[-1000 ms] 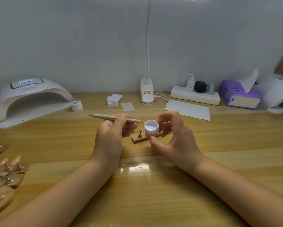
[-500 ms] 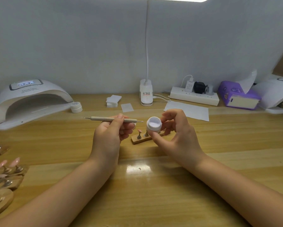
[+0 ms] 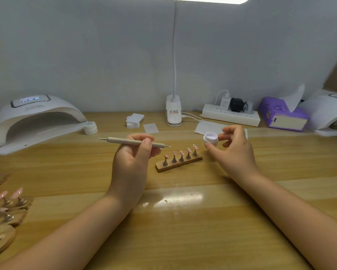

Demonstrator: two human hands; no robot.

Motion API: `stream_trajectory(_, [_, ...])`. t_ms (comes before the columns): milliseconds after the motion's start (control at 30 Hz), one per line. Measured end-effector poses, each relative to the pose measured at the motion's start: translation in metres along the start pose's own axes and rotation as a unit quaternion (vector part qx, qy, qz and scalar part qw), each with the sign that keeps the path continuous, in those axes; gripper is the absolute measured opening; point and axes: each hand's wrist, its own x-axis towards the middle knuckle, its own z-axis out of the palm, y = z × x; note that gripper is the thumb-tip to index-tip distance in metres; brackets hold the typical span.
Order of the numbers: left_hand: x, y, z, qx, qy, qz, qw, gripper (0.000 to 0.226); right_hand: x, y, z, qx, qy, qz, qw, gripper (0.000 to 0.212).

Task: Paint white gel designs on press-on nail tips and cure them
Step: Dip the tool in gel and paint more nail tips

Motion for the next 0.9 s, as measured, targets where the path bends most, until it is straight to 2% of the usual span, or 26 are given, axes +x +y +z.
stream_trajectory(167, [0.0,-0.004,-0.001,0.014,-0.001,-0.004,1.0,0.013,0.001,0.004,0.001,-0.077,-0.066,0.048,0.994,0.056])
stream_trajectory(367, [0.0,-0.007,-0.001,0.017,-0.004,-0.007,1.0,0.013,-0.001,0.0,0.0,-0.102,-0.087,0.068,0.989,0.057])
stream_trajectory(500, [0.002,-0.009,-0.002,0.009,0.0,-0.014,1.0,0.013,-0.003,-0.004,0.001,-0.142,-0.093,0.068,0.983,0.069])
stream_trajectory(567, [0.003,-0.01,-0.003,-0.007,-0.002,-0.03,1.0,0.014,-0.005,-0.011,0.001,-0.18,-0.06,0.028,0.981,0.068])
stream_trajectory(667, [0.006,-0.013,-0.004,-0.027,0.001,-0.053,0.998,0.015,-0.012,-0.023,0.001,-0.197,0.012,-0.134,0.971,0.035])
stream_trajectory(733, [0.008,-0.015,-0.004,-0.034,0.002,-0.068,0.997,0.015,-0.019,-0.029,0.003,-0.193,-0.013,-0.209,0.959,0.017])
stream_trajectory(800, [0.009,-0.017,-0.003,-0.041,0.002,-0.086,0.995,0.015,-0.026,-0.032,0.009,-0.203,-0.066,-0.222,0.951,0.02])
stream_trajectory(900, [0.011,-0.019,-0.002,-0.048,0.003,-0.105,0.993,0.014,-0.029,-0.033,0.016,-0.241,-0.096,-0.205,0.944,0.025])
